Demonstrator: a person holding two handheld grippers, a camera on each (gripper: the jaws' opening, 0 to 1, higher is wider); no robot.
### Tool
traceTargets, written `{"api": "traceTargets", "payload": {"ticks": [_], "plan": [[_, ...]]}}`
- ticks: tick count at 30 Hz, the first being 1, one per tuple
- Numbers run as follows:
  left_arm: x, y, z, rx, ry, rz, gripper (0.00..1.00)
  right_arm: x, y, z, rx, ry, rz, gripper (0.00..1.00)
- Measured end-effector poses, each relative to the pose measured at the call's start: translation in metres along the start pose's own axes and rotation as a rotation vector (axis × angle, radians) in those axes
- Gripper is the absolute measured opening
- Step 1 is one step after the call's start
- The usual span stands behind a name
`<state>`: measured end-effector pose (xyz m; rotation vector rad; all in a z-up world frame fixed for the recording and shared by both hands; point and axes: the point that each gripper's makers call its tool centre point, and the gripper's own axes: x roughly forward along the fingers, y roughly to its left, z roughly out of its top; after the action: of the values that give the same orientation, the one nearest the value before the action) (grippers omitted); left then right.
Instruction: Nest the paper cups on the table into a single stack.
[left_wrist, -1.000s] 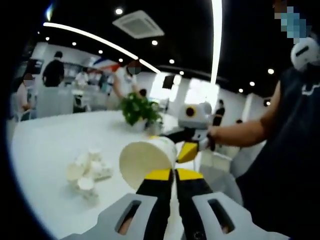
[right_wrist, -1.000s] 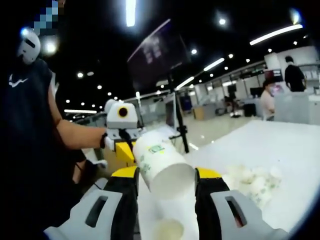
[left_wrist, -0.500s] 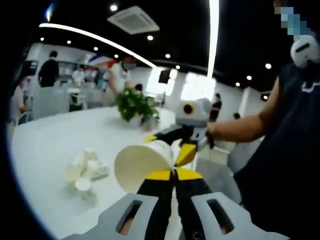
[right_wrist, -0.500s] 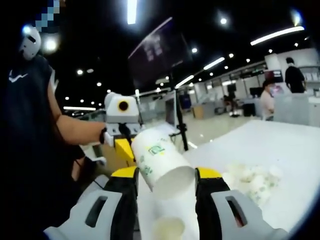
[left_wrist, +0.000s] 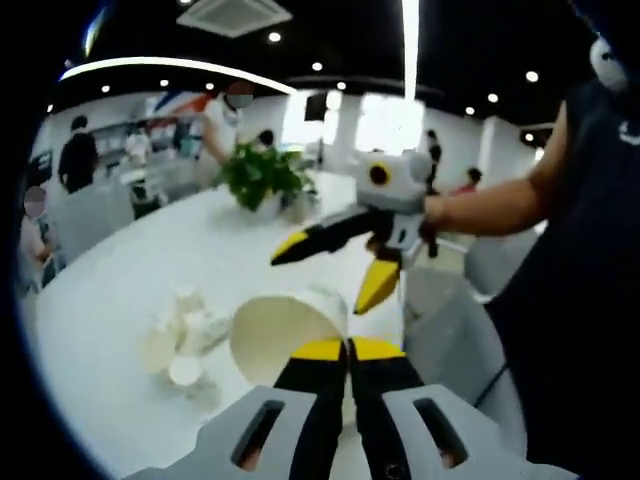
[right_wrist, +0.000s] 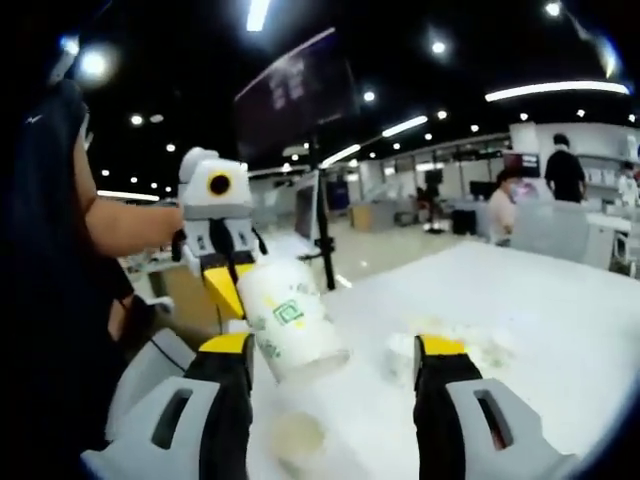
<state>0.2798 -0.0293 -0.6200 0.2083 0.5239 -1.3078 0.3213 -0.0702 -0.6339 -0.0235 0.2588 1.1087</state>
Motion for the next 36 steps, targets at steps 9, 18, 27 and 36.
{"api": "traceTargets", "payload": {"ticks": [9,18,27,36], "plan": [[-0.003,0.005,0.01,0.078,0.159,0.012,0.0,-0.015,-0.012,-0.022,0.009,0.017,-0.08,0.8],[-0.011,0.002,0.016,0.151,0.32,-0.009,0.0,-0.033,-0.026,-0.053,0.01,0.091,-0.173,0.94],[-0.018,-0.005,0.03,0.188,0.458,-0.061,0.0,-0.047,-0.027,-0.072,0.004,0.12,-0.207,1.0],[-0.021,0.0,0.022,0.332,0.675,-0.063,0.0,-0.064,-0.031,-0.082,-0.03,0.141,-0.265,1.0]]}}
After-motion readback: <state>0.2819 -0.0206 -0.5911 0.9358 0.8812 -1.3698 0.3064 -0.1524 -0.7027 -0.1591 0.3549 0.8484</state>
